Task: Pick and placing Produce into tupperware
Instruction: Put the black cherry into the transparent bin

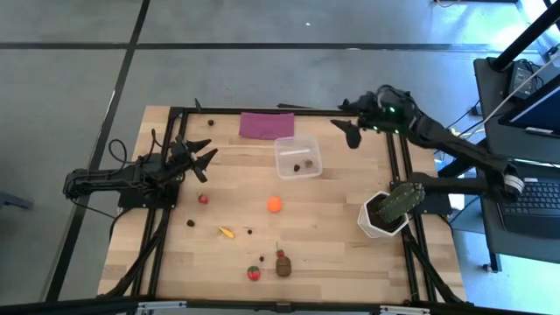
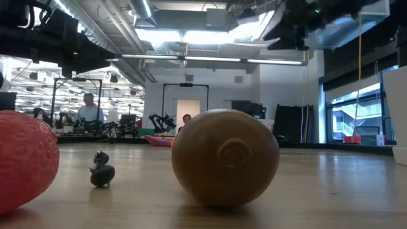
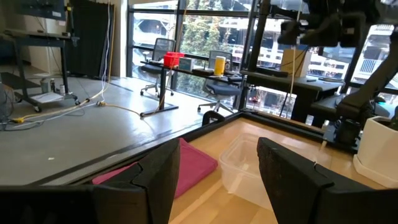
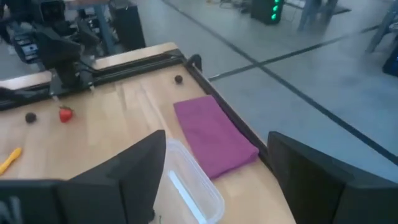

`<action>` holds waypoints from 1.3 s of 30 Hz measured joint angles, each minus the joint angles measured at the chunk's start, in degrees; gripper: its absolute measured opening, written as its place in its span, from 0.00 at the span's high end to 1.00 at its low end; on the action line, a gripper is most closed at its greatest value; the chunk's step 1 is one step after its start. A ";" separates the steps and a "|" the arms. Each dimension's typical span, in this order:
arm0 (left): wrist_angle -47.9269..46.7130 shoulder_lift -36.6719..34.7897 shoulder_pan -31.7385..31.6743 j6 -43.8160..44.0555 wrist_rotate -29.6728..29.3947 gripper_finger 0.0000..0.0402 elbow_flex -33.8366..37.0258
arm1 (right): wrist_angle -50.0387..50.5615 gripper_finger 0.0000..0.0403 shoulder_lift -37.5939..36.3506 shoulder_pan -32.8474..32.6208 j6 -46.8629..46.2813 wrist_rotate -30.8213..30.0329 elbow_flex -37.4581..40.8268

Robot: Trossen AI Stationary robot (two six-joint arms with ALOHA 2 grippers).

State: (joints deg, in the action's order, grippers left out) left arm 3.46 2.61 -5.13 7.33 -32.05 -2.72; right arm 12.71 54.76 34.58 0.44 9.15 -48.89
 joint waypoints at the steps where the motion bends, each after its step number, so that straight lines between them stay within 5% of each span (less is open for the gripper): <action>1: 0.00 0.00 0.00 0.00 0.00 0.49 0.00 | -1.06 0.30 -1.67 0.31 -0.19 0.02 2.27; 16: 0.04 0.00 0.00 -0.42 -3.89 0.49 -0.02 | -19.84 0.30 -15.69 6.27 -2.21 -0.03 26.04; 30: 8.88 0.00 0.00 0.29 -5.74 0.26 -2.26 | -25.41 0.30 -18.88 8.55 -2.97 -0.03 27.22; 39: 11.70 -0.02 0.00 5.48 -1.17 0.25 -2.48 | -25.32 0.30 -18.93 8.56 -3.20 -0.03 27.22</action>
State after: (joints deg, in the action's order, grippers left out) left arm 15.17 2.59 -5.13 12.81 -33.22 -5.20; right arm -12.60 35.83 43.13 -2.76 9.13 -21.67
